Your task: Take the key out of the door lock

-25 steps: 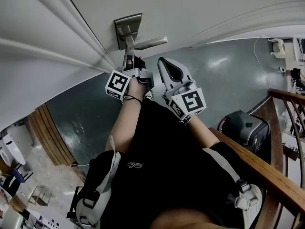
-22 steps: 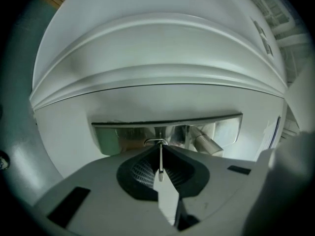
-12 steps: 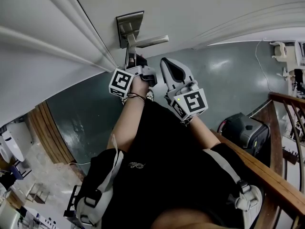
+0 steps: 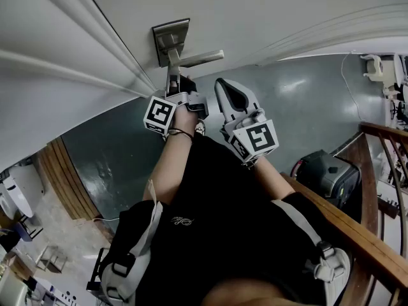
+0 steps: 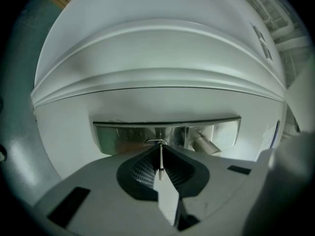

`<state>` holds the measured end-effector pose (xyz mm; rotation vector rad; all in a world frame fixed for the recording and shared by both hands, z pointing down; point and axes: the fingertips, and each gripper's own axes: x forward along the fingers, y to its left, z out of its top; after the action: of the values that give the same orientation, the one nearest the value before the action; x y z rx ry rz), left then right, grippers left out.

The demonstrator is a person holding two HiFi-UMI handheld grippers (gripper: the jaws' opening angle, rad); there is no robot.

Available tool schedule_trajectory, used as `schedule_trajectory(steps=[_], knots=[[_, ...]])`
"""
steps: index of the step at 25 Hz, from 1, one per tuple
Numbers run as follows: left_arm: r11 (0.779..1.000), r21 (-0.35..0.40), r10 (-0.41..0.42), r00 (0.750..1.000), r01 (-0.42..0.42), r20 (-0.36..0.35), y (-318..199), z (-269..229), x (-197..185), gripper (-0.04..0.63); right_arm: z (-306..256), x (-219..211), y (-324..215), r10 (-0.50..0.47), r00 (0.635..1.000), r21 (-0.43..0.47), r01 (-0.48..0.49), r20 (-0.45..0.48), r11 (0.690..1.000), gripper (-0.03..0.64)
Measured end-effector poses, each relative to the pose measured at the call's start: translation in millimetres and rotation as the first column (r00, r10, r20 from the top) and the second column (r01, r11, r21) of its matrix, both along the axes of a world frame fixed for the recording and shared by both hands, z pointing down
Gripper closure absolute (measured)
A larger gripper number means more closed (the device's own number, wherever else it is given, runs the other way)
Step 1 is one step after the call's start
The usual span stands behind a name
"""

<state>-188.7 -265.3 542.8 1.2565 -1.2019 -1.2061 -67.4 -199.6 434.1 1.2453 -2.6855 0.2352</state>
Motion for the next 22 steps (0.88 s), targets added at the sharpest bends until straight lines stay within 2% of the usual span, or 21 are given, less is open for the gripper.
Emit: schedule_trajectory(steps=[6,16,22], knots=[[1.0,-0.009,-0.011,1.0,0.011,-0.026,-3.6,1.9,1.0,0.558,0.0,-1.5,-4.5,-0.002,1.0,-0.002,0.002,0.0,1.0,0.609],[1.0,-0.003,-0.003,1.0,0.003,0.031,-3.2,-0.7,-0.9,0.56,0.1,-6.6,-0.4,-0.008,1.0,0.0,0.008,-0.004,1.0,0.609],[1.0,-0.005,0.018,0.999,-0.018,0.027,2.7,-0.7,2.2,0.56,0.7,-8.5,1.7,-0.01,1.0,-0.001,0.01,-0.004,1.0,0.609]])
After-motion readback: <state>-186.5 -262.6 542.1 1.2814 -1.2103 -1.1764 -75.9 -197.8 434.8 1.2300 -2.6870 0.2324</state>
